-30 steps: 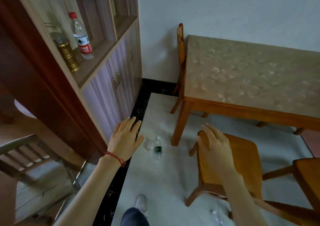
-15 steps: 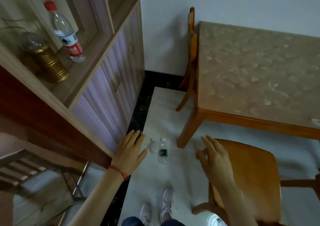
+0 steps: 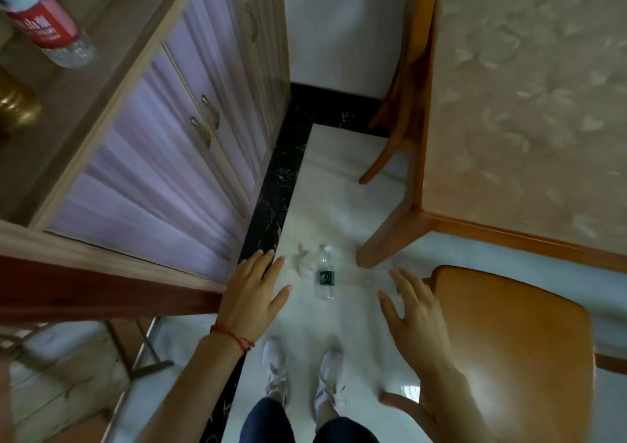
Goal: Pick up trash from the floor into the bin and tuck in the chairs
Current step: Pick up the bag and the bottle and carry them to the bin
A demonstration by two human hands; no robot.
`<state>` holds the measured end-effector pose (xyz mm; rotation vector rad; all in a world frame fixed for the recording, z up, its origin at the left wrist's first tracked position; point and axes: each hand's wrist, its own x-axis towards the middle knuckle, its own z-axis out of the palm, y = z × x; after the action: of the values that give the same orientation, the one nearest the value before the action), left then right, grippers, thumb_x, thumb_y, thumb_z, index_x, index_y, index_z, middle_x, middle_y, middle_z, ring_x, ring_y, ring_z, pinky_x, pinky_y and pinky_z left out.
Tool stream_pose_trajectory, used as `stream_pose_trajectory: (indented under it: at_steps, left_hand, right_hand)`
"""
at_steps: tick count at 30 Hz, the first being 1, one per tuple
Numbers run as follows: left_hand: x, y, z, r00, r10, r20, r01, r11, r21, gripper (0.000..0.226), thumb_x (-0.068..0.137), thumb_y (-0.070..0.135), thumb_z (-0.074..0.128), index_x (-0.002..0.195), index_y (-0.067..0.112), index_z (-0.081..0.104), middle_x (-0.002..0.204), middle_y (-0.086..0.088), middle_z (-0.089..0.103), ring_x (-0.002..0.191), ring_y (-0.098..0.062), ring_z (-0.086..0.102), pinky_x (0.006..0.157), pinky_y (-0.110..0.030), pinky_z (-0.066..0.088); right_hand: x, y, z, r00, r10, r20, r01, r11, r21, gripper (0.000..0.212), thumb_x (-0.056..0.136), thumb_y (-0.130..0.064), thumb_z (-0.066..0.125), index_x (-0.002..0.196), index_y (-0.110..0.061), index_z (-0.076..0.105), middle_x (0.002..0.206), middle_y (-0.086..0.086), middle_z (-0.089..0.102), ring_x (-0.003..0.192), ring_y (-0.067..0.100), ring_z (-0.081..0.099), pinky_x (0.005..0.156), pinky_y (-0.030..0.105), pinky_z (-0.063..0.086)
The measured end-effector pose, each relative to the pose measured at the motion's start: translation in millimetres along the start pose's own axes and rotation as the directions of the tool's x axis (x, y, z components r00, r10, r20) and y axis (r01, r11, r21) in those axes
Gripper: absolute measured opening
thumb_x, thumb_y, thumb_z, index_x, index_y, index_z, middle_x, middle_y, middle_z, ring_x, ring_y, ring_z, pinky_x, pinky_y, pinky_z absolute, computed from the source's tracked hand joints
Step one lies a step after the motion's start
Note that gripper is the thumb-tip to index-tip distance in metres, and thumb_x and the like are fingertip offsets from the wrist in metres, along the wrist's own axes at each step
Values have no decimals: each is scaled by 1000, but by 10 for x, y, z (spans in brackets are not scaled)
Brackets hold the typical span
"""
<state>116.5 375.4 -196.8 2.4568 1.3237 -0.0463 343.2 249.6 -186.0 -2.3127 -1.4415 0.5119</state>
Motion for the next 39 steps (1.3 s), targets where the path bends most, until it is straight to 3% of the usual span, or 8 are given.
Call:
stream_pose_trajectory:
  at_steps: [11, 16, 20, 23, 27, 34, 39]
  left_hand:
    - [864, -574, 1338, 997, 69, 36, -68, 997, -34, 69, 94, 53, 12, 120, 6, 56, 125, -16, 59, 114, -32, 55, 94, -47, 43]
    - [1257, -809, 2066, 995, 97, 30, -97, 995, -9, 69, 94, 51, 12, 119, 5, 58, 122, -16, 61, 113, -32, 57, 93, -44, 45]
    - [1507, -1008, 2617, 992, 123, 30, -123, 992, -7, 58, 91, 46, 31, 119, 3, 57, 121, -18, 60, 113, -34, 56, 93, -46, 46]
    - [1655, -1174, 3045, 985, 162, 60, -163, 987, 16, 54, 85, 40, 39, 118, 1, 58, 120, -19, 60, 113, -35, 56, 93, -46, 48]
    - [1839, -1400, 3617, 973, 209, 93, -216, 974, 68, 54, 84, 41, 39, 117, 3, 59, 120, -18, 61, 112, -33, 57, 92, -45, 46]
    - [2148, -1753, 4615, 963, 224, 148, -239, 967, 91, 60, 84, 48, 35, 122, 5, 55, 125, -15, 59, 116, -30, 55, 95, -43, 43]
    - [2309, -1910, 5236, 969, 178, 172, -175, 984, -34, 74, 81, 55, 27, 134, 5, 42, 139, -15, 45, 129, -30, 41, 105, -38, 32]
  right_hand:
    - [597, 519, 1434, 994, 105, 16, -106, 994, 13, 53, 86, -46, 36, 122, -11, 56, 125, 14, 59, 112, 33, 57, 87, 47, 51]
    - [904, 894, 2125, 997, 71, 12, -71, 997, 1, 49, 87, -43, 39, 121, -11, 55, 123, 14, 60, 110, 33, 58, 84, 44, 50]
    - [1103, 1222, 2618, 999, 33, 17, -32, 999, -15, 46, 88, -40, 44, 122, -11, 54, 125, 13, 58, 111, 31, 57, 80, 44, 52]
    - [1231, 1504, 3023, 999, 25, 41, -25, 1000, -4, 44, 87, -34, 49, 123, -10, 54, 126, 13, 58, 113, 32, 55, 87, 44, 48]
    - [1424, 1897, 3569, 998, 11, 65, -11, 1000, 11, 49, 88, -41, 44, 121, -6, 56, 123, 17, 59, 111, 34, 57, 92, 44, 46]
    - [1641, 2397, 4396, 996, -13, 94, 10, 1000, 22, 47, 86, -35, 50, 123, -7, 55, 125, 17, 58, 112, 33, 57, 93, 44, 46]
    - [1735, 2623, 4867, 993, -12, 115, 5, 998, 63, 49, 90, -42, 46, 127, -10, 52, 131, 13, 54, 119, 29, 52, 97, 38, 41]
